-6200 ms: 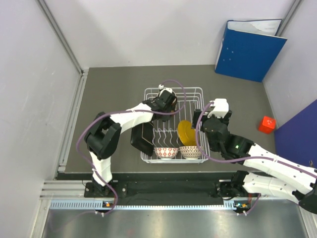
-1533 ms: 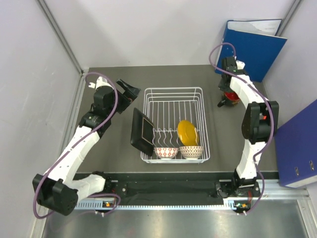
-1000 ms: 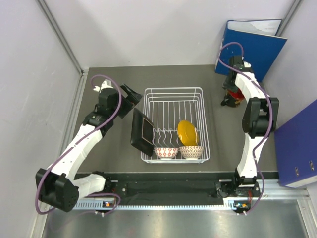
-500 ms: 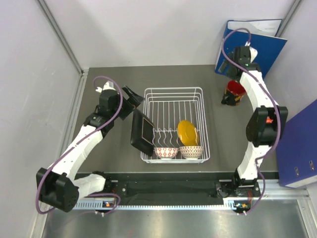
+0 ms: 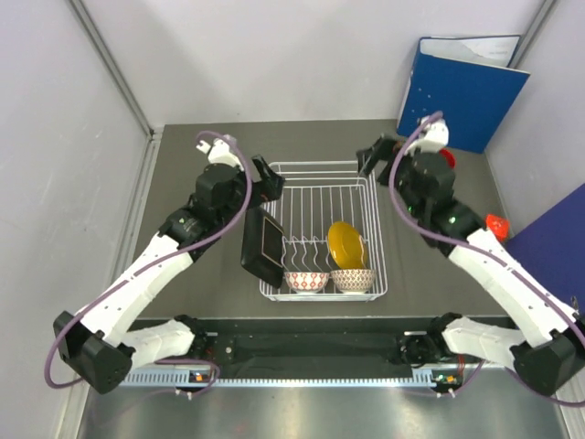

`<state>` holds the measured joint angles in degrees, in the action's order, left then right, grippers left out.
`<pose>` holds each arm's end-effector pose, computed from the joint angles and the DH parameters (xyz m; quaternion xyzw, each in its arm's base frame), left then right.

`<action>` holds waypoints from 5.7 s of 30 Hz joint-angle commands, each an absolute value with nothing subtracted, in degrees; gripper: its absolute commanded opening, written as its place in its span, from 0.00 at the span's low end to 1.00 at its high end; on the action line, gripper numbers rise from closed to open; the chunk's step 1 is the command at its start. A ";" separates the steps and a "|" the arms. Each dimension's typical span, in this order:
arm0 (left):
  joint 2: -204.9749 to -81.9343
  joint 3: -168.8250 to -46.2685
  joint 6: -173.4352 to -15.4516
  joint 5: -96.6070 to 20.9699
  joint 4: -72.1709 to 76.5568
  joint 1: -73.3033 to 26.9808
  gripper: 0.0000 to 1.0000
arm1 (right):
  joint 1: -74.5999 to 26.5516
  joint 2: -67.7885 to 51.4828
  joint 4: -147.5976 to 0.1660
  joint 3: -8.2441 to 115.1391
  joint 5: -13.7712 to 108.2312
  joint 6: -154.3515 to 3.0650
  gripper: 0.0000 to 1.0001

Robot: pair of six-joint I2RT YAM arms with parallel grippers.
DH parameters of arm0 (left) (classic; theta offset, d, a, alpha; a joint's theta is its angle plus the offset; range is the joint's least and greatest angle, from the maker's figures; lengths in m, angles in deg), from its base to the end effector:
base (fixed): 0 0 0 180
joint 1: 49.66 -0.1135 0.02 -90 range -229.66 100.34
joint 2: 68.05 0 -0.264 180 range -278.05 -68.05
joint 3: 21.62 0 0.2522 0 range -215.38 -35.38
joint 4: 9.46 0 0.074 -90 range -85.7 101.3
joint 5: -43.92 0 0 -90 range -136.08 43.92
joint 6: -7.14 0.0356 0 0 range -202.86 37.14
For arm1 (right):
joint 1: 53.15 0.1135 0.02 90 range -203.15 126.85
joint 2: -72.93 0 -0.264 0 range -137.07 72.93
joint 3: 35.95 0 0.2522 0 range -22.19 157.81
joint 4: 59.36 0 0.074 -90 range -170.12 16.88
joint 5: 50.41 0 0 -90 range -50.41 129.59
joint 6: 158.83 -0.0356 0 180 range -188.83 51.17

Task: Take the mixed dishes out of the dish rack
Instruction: Pick up the plate from the dish rack, then place the plate at the center of the board.

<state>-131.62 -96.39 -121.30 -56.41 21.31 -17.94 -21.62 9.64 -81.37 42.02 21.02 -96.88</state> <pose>0.2182 -0.1274 0.3624 -0.0995 0.8092 -0.2699 0.5123 0.2209 0.1222 0.3995 0.0840 0.7439 0.2187 0.6259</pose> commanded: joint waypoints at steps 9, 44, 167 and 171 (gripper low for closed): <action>-138.97 -95.33 -115.20 -55.07 14.77 -6.07 0.99 | -7.98 27.56 -75.32 19.39 6.72 -101.35 0.95; -153.74 -87.41 -137.44 -36.67 -5.81 -2.64 0.59 | -7.89 26.70 -74.88 18.16 6.72 -101.44 0.94; -141.00 -90.49 -27.58 -73.51 -1.06 22.14 0.00 | -24.85 3.41 -102.92 58.85 30.97 -97.22 0.96; -140.29 -88.38 -24.78 -74.20 -3.52 23.90 0.00 | -24.85 2.35 -103.44 58.59 33.08 -96.52 0.96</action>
